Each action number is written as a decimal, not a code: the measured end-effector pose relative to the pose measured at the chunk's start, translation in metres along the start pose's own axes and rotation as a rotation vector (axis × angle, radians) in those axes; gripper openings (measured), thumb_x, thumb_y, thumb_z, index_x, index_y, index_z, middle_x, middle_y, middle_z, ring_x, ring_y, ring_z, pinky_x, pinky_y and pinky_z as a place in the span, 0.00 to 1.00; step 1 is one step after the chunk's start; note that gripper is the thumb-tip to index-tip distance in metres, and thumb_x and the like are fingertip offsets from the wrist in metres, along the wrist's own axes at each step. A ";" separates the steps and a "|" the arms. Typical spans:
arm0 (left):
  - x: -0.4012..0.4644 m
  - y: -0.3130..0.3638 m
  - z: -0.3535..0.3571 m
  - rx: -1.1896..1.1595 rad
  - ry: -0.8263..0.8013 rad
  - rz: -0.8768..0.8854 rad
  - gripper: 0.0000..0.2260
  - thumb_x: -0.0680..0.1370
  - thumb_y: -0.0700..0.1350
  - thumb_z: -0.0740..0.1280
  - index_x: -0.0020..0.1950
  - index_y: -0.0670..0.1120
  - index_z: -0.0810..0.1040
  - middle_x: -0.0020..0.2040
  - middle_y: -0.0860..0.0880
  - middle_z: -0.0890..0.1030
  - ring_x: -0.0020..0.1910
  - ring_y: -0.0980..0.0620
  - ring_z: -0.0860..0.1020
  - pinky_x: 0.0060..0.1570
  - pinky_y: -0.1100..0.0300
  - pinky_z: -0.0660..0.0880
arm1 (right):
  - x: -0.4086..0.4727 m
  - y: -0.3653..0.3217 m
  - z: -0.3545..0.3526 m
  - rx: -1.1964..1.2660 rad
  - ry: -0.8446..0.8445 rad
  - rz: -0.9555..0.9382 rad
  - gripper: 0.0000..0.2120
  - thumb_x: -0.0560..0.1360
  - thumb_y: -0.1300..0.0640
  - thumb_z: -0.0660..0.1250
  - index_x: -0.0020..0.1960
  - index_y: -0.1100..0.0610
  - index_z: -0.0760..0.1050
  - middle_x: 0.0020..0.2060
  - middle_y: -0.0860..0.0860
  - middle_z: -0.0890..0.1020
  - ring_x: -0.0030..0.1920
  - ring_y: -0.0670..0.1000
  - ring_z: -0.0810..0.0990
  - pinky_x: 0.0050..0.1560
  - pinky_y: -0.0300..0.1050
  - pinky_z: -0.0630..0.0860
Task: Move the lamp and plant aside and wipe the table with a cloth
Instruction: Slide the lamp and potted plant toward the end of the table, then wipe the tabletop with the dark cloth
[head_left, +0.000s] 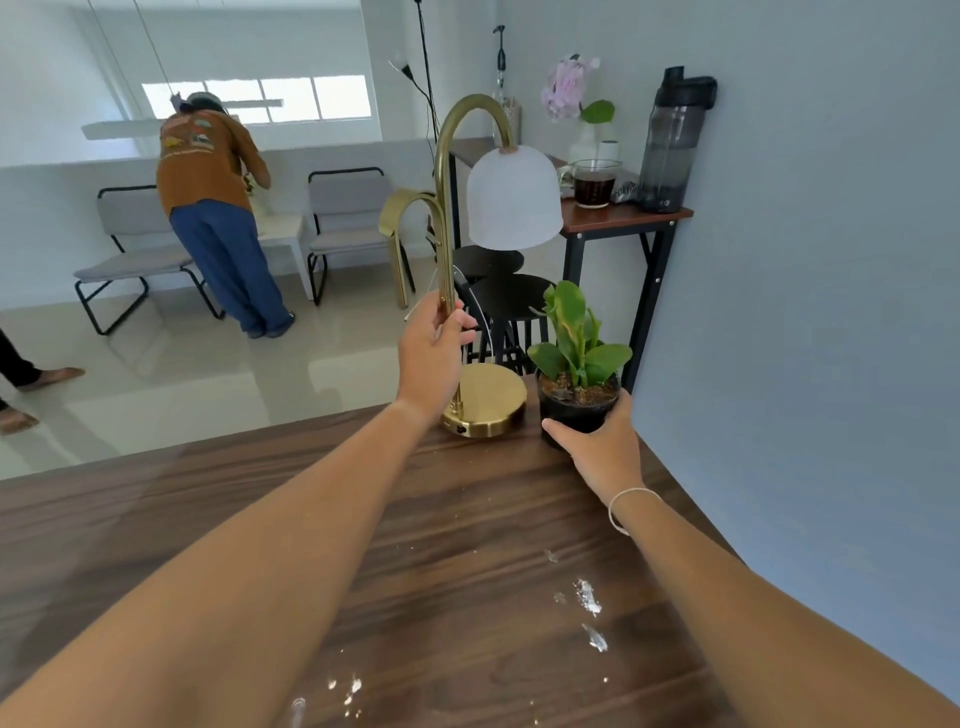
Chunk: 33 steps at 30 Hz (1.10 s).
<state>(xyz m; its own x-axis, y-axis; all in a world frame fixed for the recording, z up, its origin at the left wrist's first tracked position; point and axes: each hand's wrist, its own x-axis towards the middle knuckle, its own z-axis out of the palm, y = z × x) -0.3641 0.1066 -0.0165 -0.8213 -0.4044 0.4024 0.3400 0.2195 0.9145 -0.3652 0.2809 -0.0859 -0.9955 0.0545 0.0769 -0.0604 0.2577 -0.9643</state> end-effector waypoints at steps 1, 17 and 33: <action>0.000 -0.002 0.001 0.004 0.001 0.003 0.11 0.79 0.38 0.57 0.43 0.53 0.71 0.43 0.48 0.75 0.45 0.53 0.78 0.50 0.63 0.78 | 0.000 0.000 0.000 -0.001 -0.001 -0.004 0.37 0.65 0.57 0.76 0.68 0.55 0.61 0.63 0.53 0.73 0.64 0.53 0.72 0.55 0.37 0.66; -0.037 0.016 -0.022 0.247 -0.148 -0.270 0.22 0.80 0.47 0.56 0.74 0.49 0.57 0.65 0.43 0.74 0.66 0.46 0.70 0.62 0.54 0.65 | -0.033 0.000 -0.021 -0.034 -0.057 0.042 0.44 0.69 0.53 0.73 0.76 0.52 0.49 0.74 0.52 0.63 0.73 0.54 0.62 0.70 0.49 0.61; -0.215 0.050 -0.084 0.566 -0.512 -0.145 0.18 0.80 0.49 0.56 0.70 0.50 0.66 0.70 0.47 0.72 0.69 0.49 0.69 0.69 0.52 0.65 | -0.202 -0.012 -0.105 -0.288 -0.006 0.035 0.30 0.76 0.48 0.63 0.74 0.54 0.59 0.73 0.51 0.64 0.72 0.52 0.63 0.70 0.48 0.60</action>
<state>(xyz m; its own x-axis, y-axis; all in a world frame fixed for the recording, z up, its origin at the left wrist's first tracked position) -0.1323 0.1300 -0.0538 -0.9959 -0.0334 0.0843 0.0401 0.6714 0.7400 -0.1563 0.3685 -0.0635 -0.9971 0.0629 0.0428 -0.0040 0.5188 -0.8549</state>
